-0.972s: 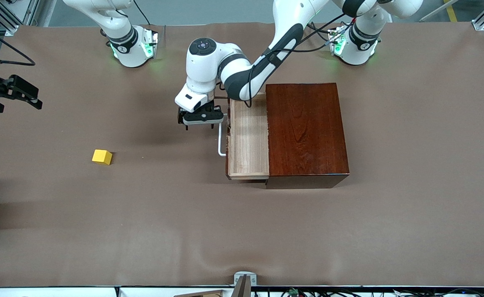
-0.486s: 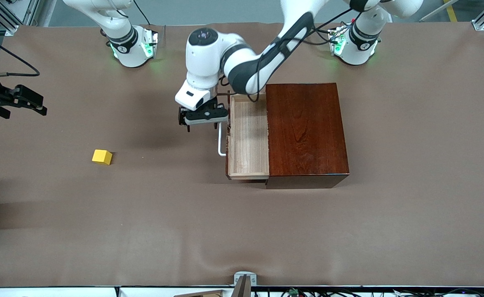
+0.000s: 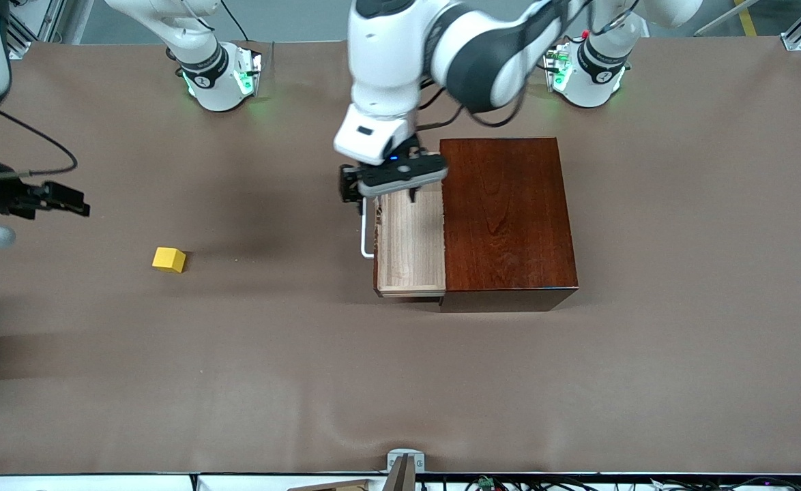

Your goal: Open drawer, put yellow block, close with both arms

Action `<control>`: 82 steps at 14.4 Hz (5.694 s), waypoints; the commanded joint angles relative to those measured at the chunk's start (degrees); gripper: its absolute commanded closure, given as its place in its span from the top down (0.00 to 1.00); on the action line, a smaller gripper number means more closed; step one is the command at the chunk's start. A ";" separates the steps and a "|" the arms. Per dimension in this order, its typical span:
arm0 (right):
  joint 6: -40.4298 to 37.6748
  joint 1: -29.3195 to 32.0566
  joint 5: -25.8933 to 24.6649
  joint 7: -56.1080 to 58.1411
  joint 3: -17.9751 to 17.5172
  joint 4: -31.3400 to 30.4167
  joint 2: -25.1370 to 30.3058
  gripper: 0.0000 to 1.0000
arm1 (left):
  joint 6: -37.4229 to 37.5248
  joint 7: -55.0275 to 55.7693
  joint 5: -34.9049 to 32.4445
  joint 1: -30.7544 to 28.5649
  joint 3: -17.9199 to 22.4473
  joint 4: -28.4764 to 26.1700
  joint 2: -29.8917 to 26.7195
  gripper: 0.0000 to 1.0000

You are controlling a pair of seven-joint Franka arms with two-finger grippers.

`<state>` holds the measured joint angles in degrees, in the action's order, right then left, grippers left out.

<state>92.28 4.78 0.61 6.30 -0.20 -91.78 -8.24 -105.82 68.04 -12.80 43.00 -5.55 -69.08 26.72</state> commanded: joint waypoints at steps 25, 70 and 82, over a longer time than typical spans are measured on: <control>41.04 3.47 -0.35 -0.32 -0.76 -27.13 -12.14 1.00 | 22.25 -66.36 10.59 -45.09 -0.34 -16.16 -26.01 1.00; 29.45 -14.25 6.69 -48.18 -6.13 -28.63 -0.64 0.00 | 14.42 -64.35 13.59 -47.84 -3.76 -26.72 -34.28 1.00; 28.57 -32.37 10.90 -85.99 -5.95 -20.20 -1.34 0.00 | 14.42 -64.35 13.59 -48.36 -3.76 -26.72 -34.20 1.00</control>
<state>121.80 -25.48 9.58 -75.44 -6.90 -113.50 -9.71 -91.19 5.59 -0.03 -4.37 -8.90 -94.41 -5.72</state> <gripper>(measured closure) 0.441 0.000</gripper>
